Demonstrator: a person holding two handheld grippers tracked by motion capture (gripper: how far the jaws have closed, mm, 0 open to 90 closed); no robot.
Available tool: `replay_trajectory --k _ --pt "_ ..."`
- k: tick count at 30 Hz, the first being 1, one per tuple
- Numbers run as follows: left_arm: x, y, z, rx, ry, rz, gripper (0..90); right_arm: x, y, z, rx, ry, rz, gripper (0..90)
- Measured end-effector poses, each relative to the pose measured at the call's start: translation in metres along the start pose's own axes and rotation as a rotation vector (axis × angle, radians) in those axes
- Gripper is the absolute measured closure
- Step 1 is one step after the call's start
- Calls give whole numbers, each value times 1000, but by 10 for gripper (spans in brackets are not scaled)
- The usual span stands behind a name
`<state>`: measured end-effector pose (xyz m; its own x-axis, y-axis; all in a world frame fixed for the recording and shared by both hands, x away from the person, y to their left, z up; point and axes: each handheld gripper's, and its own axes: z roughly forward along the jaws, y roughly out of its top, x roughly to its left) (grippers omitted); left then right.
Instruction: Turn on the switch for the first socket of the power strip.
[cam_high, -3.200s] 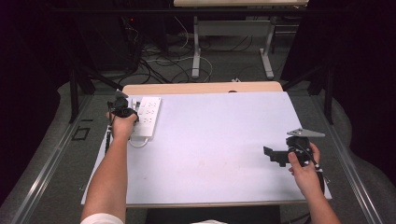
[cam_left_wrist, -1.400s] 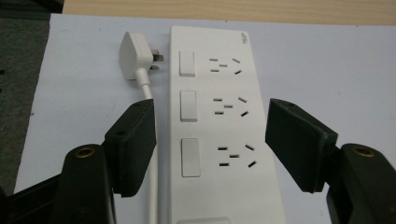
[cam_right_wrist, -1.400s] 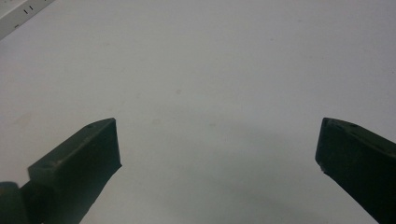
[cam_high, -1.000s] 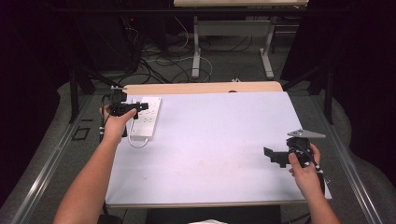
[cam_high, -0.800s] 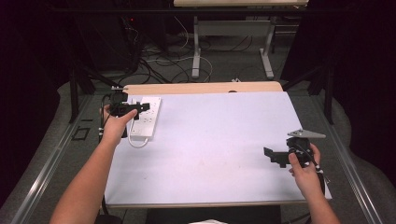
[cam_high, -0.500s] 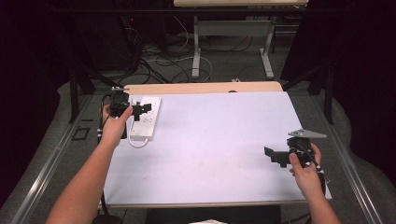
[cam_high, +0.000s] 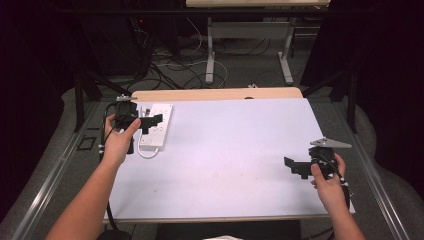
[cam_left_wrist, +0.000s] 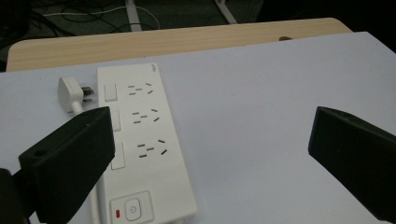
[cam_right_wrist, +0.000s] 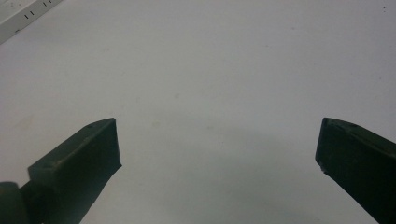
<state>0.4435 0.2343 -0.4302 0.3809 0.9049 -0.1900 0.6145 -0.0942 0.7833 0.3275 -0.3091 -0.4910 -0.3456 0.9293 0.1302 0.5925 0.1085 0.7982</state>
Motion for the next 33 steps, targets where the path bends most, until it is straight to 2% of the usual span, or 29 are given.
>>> replay_trajectory --k 4,13,14,16,19,21,22,24,25,26,27,28,29,33 --pt "-9 -6 -10 -14 -20 6 4 0 1 -1 -6 0 3 0" --pt "-25 -18 -30 -45 -31 31 7 -1 1 -3 -8 -8 -2 0" --pt "-28 -22 -33 -51 -31 48 7 -1 1 -3 -8 -6 3 0" --pt "-30 -25 -37 -38 -35 58 8 0 1 -3 -10 -2 5 0" --pt "-34 -29 -39 -46 -41 56 8 0 2 -3 -13 -1 -3 0" --pt "-38 -34 -43 -28 -44 74 9 0 2 -4 -13 -2 1 0" --pt "-39 -35 -44 -37 -41 86 9 0 1 -4 -12 -1 5 0" --pt "-41 -36 -47 -21 -50 83 9 0 1 -4 -11 -2 4 0" --pt "-44 -39 -50 -36 -38 104 9 0 2 -4 -12 -2 4 0" --pt "-45 -39 -52 -30 -40 111 9 0 2 -4 -12 -6 -3 0" --pt "-47 -41 -52 -41 -40 98 9 0 2 -4 -13 -6 -3 0" --pt "-47 -42 -54 -34 -38 112 9 0 2 -5 -13 -6 -3 0" --pt "-49 -44 -55 -35 -42 103 9 0 2 -5 -13 -6 -3 0" --pt "-50 -51 -55 -23 -52 116 9 0 2 -4 -12 -1 0 0"
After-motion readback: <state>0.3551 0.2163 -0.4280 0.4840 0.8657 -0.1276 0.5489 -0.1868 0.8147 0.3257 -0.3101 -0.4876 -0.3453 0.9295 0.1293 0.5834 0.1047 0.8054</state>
